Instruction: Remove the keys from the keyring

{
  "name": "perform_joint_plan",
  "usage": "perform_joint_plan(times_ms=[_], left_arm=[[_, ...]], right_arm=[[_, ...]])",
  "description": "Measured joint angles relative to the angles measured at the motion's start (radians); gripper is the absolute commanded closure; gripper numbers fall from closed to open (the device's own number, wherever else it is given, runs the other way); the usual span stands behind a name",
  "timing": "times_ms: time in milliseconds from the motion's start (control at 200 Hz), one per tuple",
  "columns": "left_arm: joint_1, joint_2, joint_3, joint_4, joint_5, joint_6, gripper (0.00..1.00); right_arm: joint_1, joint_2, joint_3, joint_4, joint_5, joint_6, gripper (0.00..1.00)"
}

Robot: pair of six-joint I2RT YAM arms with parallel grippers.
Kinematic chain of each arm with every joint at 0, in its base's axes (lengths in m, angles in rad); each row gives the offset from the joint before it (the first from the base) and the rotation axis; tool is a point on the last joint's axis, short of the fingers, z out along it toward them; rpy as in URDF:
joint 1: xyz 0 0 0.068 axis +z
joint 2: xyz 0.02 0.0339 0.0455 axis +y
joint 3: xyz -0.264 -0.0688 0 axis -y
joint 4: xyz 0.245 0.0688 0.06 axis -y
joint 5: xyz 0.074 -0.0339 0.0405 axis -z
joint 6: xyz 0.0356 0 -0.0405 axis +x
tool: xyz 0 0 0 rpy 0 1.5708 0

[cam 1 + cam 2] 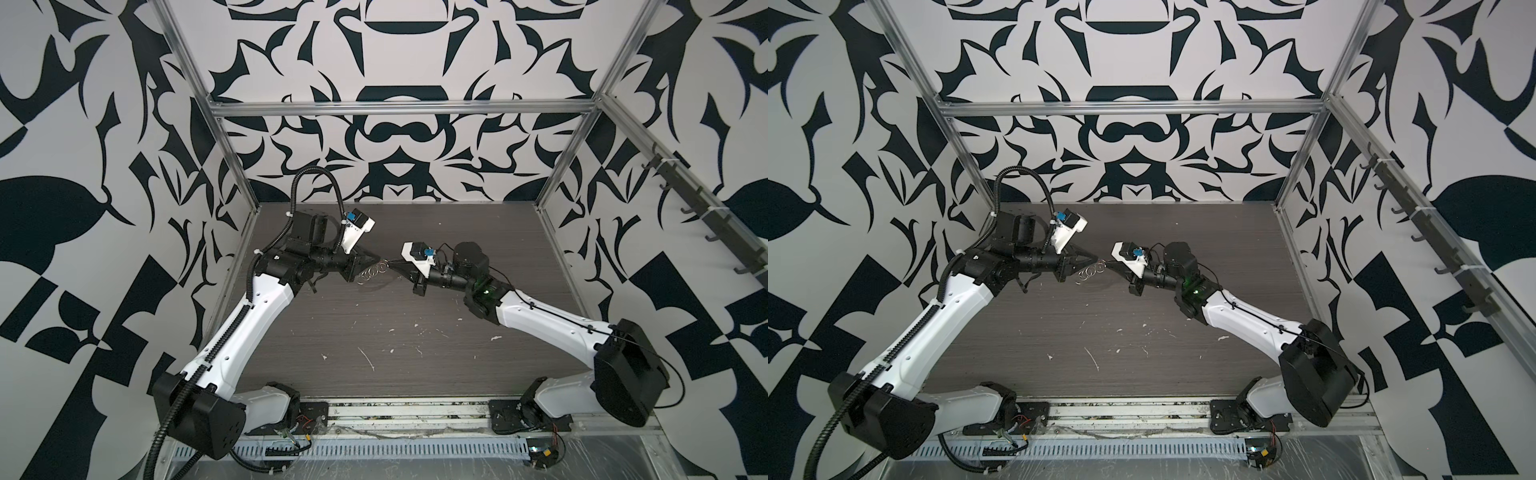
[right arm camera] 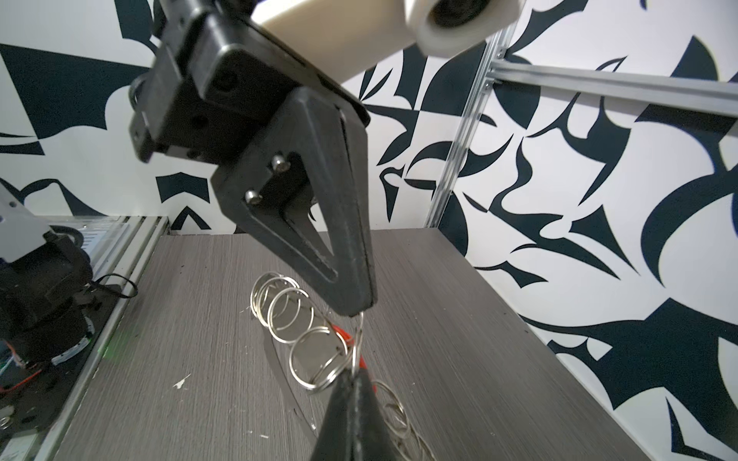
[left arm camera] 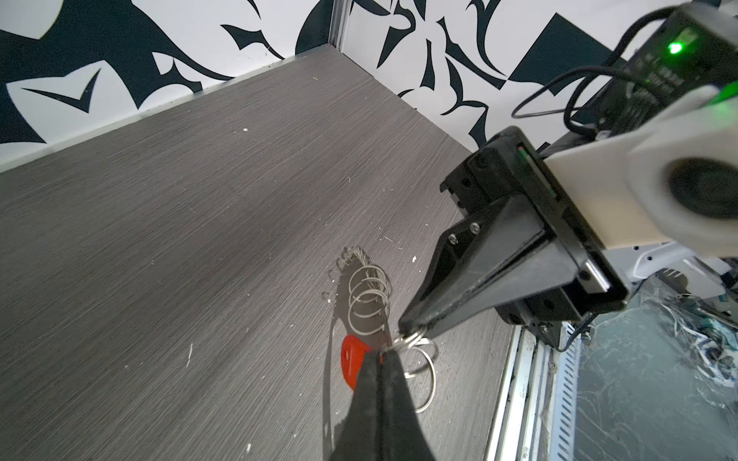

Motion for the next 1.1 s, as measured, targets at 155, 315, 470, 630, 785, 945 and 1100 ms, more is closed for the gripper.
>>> perform_joint_plan(times_ms=[155,315,470,630,785,945,1100], left_arm=[[0.025,0.043,-0.014,0.036,-0.002,-0.045,1.00],[0.034,0.077,-0.016,0.041,-0.001,-0.082,1.00],[0.040,0.077,-0.016,0.055,-0.007,-0.092,1.00],[0.047,0.077,-0.032,0.064,-0.050,-0.091,1.00],[0.052,0.077,-0.082,0.092,-0.100,-0.091,1.00],[0.054,0.066,-0.113,0.141,-0.122,-0.092,1.00],[0.054,0.044,-0.127,0.172,-0.163,-0.091,1.00]], right_arm=[[-0.003,0.000,-0.008,0.168,0.000,0.038,1.00],[-0.003,0.000,-0.008,0.268,0.000,0.060,1.00],[-0.019,0.000,-0.008,0.281,0.004,0.063,1.00],[-0.039,-0.039,-0.033,0.235,0.032,0.039,1.00],[-0.060,-0.126,-0.075,0.138,0.071,-0.006,1.00],[-0.088,-0.213,-0.136,0.069,0.116,-0.040,1.00],[-0.104,-0.286,-0.208,-0.005,0.172,-0.051,1.00]])
